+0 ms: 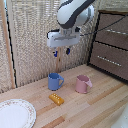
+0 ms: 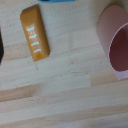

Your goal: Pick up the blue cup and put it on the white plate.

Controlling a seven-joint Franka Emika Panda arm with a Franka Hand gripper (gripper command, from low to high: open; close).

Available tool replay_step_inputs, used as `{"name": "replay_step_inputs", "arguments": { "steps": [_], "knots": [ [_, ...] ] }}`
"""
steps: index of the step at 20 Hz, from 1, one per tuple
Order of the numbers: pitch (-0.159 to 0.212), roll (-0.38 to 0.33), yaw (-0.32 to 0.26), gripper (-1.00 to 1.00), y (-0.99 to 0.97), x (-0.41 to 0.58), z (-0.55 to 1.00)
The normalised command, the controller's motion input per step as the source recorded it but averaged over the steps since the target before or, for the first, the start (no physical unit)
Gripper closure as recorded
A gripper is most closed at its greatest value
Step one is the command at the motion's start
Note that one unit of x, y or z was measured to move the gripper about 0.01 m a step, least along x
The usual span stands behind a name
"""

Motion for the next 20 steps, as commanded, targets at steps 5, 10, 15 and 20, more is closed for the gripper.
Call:
{"name": "replay_step_inputs", "arguments": {
  "steps": [5, 10, 15, 20],
  "knots": [
    [0.131, 0.0, 0.107, -1.0, -0.06, 0.535, -0.31],
    [0.104, 0.0, 0.114, -1.0, -0.08, 0.497, -0.32],
    [0.085, 0.0, 0.125, -1.0, -0.11, 0.468, -0.35],
    [0.047, 0.0, 0.129, -1.0, -0.17, 0.507, -0.34]
  ]
}}
